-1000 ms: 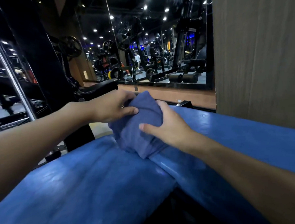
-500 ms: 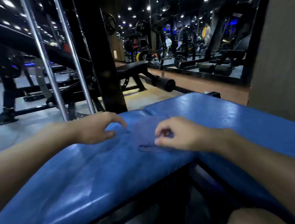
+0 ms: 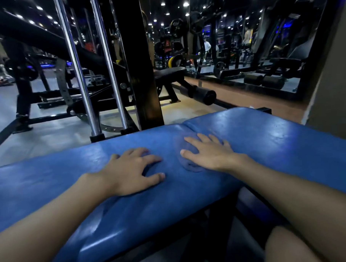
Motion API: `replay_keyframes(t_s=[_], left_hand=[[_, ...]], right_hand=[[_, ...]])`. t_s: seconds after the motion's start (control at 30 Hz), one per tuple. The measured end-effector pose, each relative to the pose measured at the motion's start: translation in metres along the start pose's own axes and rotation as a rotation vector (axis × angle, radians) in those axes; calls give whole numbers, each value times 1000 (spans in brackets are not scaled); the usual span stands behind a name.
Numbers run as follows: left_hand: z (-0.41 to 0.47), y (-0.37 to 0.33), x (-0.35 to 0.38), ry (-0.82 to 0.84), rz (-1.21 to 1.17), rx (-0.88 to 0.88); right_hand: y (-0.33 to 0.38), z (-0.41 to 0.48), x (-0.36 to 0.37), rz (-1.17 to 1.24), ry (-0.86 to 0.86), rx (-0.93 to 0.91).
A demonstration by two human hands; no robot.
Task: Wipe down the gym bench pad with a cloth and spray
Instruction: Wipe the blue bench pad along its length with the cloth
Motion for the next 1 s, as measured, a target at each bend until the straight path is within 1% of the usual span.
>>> replay_keyframes(t_s=[0.13,0.2,0.27,0.33,0.43,0.5,0.6,0.7,0.83,0.97,1.0], left_hand=[[-3,7,1,37,-35,-20],[0,7,2,35,-43,-7],[5,11,1,27,-65,-13],[10,12,0,19,-73,-17],[15,14,0,-5,-29,17],[14,17,0,-21,-28,39],[10,24,0,-34,-51,26],[6,29,3,-28,-32,27],[4,31,6,-17,-56,47],[9,39,2,-55,-97,28],[11,41,0,-68,-109,20]], right_hand=[[7,-23,-3,-43,31,-70],[16,-49,-2,-76,28,-151],[31,-74,-6,-85,-18,-244],[40,-84,-11,-76,-96,-288],[36,-64,-12,-70,-146,-251],[23,-31,-7,-42,-118,-175],[3,23,-2,21,-103,-74],[1,42,3,-3,-116,-81],[19,8,1,-44,-87,-175],[61,-60,-4,-78,-70,-439],[67,-72,-4,-76,-58,-482]])
Point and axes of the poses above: each hand's wrist, its own z-axis towards the middle knuckle, its own x-axis out of the palm, y = z × x, the point moved 9 cm from there along z, towards the middle knuckle, and after that the axes turned 14 degrees about -y, right-handed, at the moved point
